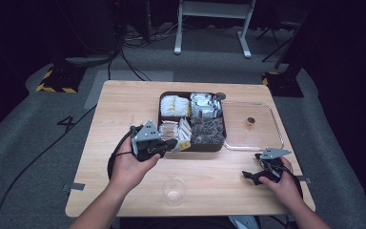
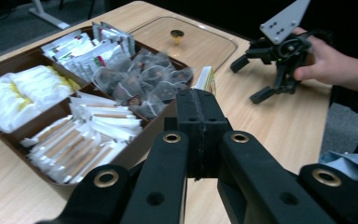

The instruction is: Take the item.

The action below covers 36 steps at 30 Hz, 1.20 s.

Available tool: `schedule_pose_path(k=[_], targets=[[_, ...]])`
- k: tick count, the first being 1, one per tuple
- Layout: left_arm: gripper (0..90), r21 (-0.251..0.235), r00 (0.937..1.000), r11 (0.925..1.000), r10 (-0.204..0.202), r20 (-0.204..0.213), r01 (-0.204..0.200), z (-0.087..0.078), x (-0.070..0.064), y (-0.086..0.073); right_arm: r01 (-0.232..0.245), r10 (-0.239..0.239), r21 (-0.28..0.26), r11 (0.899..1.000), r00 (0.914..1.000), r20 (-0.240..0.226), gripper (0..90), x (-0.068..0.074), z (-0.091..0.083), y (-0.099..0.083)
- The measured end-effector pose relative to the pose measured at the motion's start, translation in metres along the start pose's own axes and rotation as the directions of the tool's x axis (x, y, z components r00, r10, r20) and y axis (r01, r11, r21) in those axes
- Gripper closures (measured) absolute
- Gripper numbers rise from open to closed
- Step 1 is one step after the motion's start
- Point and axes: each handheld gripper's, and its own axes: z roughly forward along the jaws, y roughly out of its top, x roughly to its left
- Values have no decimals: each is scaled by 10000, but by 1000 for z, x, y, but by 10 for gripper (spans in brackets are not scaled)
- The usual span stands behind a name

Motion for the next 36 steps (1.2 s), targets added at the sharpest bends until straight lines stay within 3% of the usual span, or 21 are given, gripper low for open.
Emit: schedule_pose_path(k=[8, 19, 36], targets=[[900, -177, 9995, 9995, 266, 148, -263, -5, -25, -14, -10, 10, 0, 10000, 10000, 8, 16, 0, 0, 0], [900, -111, 9990, 9997, 243, 385, -239, -10, -48, -35, -10, 10, 0, 10000, 10000, 9, 15, 0, 0, 0], [900, -5, 9980, 9998, -219, 597, 219, -11, -58, -62, -10, 10, 1, 10000, 10000, 6, 16, 0, 0, 0]])
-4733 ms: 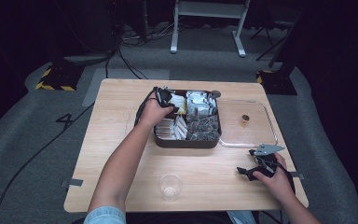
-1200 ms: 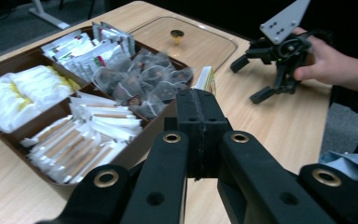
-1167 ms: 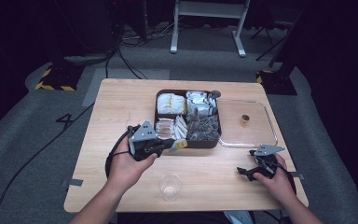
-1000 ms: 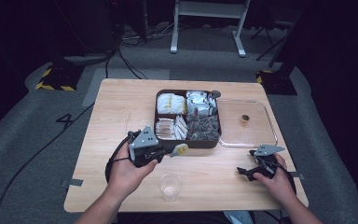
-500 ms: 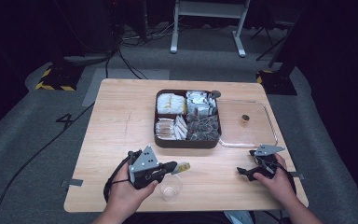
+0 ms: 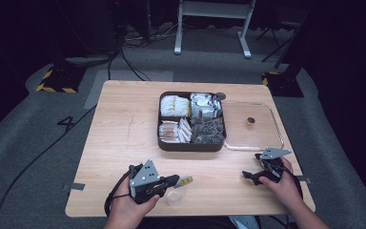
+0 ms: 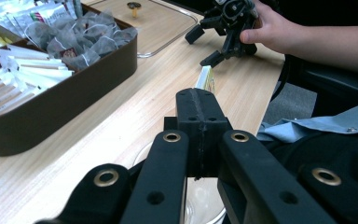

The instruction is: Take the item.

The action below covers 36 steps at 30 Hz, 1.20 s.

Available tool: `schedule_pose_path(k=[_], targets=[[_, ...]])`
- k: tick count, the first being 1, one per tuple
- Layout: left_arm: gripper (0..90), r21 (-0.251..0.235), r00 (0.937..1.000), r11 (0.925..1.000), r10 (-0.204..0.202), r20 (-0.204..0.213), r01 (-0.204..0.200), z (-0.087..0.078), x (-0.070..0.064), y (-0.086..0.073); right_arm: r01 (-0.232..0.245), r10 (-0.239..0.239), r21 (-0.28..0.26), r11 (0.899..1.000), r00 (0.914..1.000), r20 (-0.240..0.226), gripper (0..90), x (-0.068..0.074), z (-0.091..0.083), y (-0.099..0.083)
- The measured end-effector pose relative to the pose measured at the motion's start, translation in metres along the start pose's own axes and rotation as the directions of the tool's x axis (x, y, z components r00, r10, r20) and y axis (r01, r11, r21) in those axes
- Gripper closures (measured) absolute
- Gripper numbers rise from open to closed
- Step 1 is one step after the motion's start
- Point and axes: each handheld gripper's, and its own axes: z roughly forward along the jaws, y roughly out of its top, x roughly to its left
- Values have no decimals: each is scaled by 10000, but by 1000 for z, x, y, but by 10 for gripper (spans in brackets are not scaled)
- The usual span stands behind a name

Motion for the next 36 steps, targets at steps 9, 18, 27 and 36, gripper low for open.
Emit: schedule_pose_path(k=[9, 18, 27, 36], targets=[[900, 231, 9998, 9997, -35, 177, 31, 6, 0, -5, -4, 4, -4, 10000, 10000, 10, 16, 0, 0, 0], [781, 201, 9980, 9991, -381, 512, 371, 6, 2, -9, -7, 7, -5, 10000, 10000, 9, 16, 0, 0, 0], [662, 235, 9996, 9994, -242, 143, 238, 5, 4, -8, -6, 6, -5, 10000, 10000, 9, 16, 0, 0, 0], [502, 122, 9945, 9997, -208, -1030, 221, -4, 25, -5, -5, 5, -1, 10000, 10000, 9, 16, 0, 0, 0]])
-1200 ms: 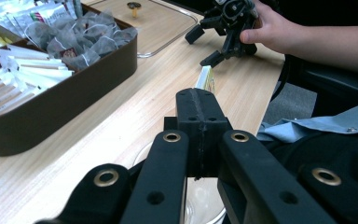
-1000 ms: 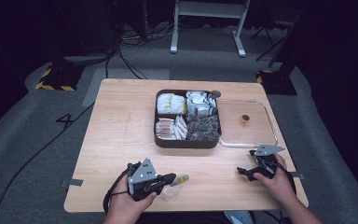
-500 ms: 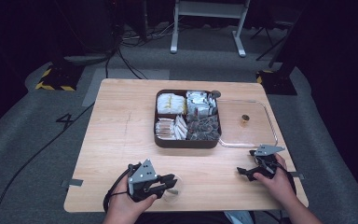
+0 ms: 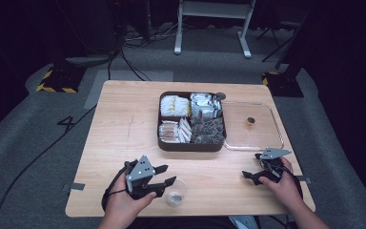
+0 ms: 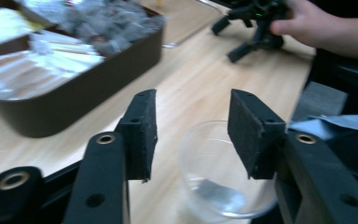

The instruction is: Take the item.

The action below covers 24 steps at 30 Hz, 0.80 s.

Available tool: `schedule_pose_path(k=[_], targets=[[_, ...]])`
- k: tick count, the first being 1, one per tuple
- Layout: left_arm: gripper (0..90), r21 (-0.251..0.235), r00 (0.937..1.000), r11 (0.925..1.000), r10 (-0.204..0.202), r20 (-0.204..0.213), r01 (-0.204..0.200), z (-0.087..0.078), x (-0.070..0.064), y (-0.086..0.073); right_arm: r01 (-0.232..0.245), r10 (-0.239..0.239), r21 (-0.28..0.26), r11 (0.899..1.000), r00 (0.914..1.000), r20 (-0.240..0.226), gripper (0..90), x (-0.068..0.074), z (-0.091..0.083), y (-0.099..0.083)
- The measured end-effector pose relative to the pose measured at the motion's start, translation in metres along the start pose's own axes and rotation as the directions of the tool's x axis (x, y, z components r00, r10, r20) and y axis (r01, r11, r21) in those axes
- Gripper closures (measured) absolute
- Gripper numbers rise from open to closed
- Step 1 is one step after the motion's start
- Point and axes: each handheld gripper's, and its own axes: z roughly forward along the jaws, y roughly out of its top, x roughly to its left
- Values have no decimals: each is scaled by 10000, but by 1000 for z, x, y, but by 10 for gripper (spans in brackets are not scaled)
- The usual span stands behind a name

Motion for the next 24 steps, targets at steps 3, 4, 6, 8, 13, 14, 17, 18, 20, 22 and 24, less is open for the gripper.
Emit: schedule_pose_path(k=[3, 4, 6, 8, 13, 14, 17, 18, 20, 22, 24], targets=[[469, 133, 9990, 9999, -36, -445, 42, -5, 10, -1, -1, 1, 6, 10000, 10000, 0, 15, 0, 0, 0], [459, 186, 9984, 9998, -51, -566, 62, -7, 14, -2, -2, 2, 3, 10000, 10000, 0, 16, 0, 0, 0], [449, 275, 9964, 9996, -62, -851, 86, -10, 21, -3, -14, 14, 9, 10000, 10000, -1, 16, 0, 0, 0], [440, 340, 9938, 9992, -175, -1102, 213, -13, 29, -5, -36, 36, -5, 10000, 10000, 6, 16, 0, 0, 0], [436, 266, 9866, 9992, -259, -1610, 305, -24, 46, -9, -20, 19, 8, 10000, 10000, 6, 15, 0, 0, 0], [436, 248, 9849, 9989, -352, -1695, 400, -27, 49, -10, -9, 9, 7, 10000, 10000, 6, 15, 0, 0, 0], [434, 181, 9821, 9980, -569, -1795, 612, -34, 58, -14, -9, 9, 0, 10000, 10000, 19, 15, -1, 1, 1], [424, 253, 9815, 9978, -561, -1830, 617, -36, 61, -15, -8, 8, 0, 10000, 10000, 16, 15, -1, 1, 1], [407, 387, 9820, 9980, -412, -1841, 491, -40, 69, -18, -10, 10, -2, 10000, 10000, 16, 15, 0, 1, 1], [386, 514, 9816, 9976, -353, -1878, 457, -43, 77, -21, -5, 5, 0, 10000, 10000, 22, 15, 0, 1, 1], [361, 724, 9778, 9968, -171, -2089, 329, -46, 84, -25, -7, 7, -1, 10000, 10000, 22, 15, 0, 1, 1]])
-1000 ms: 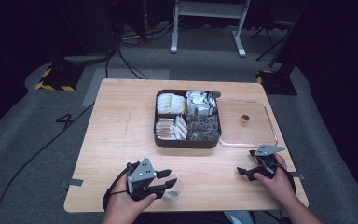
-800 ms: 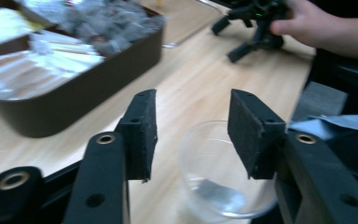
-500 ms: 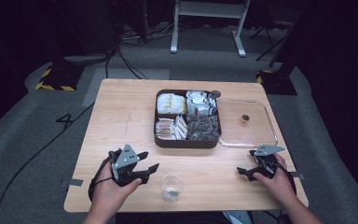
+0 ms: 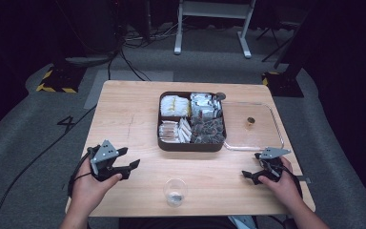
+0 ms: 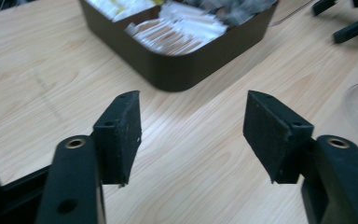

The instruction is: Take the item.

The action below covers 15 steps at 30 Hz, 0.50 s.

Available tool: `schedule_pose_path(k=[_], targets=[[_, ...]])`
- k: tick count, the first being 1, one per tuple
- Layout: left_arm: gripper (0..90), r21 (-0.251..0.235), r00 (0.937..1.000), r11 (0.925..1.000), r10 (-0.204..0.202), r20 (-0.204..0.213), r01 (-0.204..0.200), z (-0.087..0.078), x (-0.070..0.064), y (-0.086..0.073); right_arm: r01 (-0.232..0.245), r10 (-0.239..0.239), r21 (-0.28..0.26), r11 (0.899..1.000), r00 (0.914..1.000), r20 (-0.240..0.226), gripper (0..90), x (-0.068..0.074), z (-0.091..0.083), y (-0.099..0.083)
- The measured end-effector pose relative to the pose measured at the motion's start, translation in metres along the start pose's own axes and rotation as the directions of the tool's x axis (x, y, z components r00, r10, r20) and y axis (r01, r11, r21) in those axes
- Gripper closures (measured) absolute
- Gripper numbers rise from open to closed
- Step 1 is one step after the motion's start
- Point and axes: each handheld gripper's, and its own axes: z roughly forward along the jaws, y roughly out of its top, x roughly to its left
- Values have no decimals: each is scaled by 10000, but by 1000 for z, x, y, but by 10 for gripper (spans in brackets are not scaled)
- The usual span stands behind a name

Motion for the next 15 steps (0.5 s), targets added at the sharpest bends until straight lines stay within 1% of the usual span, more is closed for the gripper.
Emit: schedule_pose_path(k=[1, 4, 5, 7, 8, 9, 10, 13, 15], targets=[[354, 76, 10000, 10000, 25, -58, -24, 0, 4, -2, 0, 0, -1, 10000, 10000, 0, 15, 0, 0, 0], [342, 190, 9995, 9995, -256, -198, 260, 1, 15, -11, -1, 1, 0, 10000, 10000, -1, 15, 0, 0, 0], [341, 284, 9989, 9990, -342, -330, 351, 1, 18, -14, -1, 1, -1, 10000, 10000, -2, 15, 0, 0, 0], [339, 498, 9976, 9980, -351, -593, 381, 1, 24, -19, 1, -1, 0, 10000, 10000, 0, 15, 0, 0, 0], [340, 553, 9974, 9976, -389, -613, 423, 1, 26, -21, 0, 0, 1, 10000, 10000, 0, 15, 0, 0, 0], [340, 554, 9966, 9967, -565, -607, 598, 1, 27, -23, -1, 1, 1, 10000, 10000, -1, 15, 0, 0, 0], [340, 562, 9960, 9960, -656, -607, 690, 1, 29, -25, -1, 1, -1, 10000, 10000, -2, 15, 0, 0, 0], [334, 794, 9951, 9937, -745, -652, 796, 1, 32, -31, -4, 4, 1, 10000, 10000, -2, 15, 0, 0, 0], [319, 969, 9944, 9920, -734, -754, 806, 1, 34, -36, -3, 3, 0, 10000, 10000, -3, 15, 0, 0, 0]])
